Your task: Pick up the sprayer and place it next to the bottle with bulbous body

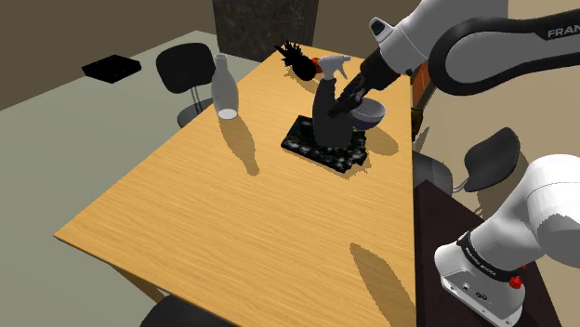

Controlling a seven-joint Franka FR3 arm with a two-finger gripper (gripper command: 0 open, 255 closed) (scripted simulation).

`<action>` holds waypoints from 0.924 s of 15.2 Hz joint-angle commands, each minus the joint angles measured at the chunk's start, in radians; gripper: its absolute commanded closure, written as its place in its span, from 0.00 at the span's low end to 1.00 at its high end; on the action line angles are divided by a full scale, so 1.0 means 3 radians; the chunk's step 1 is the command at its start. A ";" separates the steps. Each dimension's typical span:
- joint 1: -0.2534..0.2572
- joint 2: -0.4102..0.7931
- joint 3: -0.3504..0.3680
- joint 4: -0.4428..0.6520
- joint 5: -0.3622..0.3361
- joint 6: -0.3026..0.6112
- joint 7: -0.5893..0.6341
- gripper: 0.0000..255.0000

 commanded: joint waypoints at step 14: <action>-0.0087 -0.0185 0.0031 0.0548 -0.0126 -0.0732 0.0146 1.00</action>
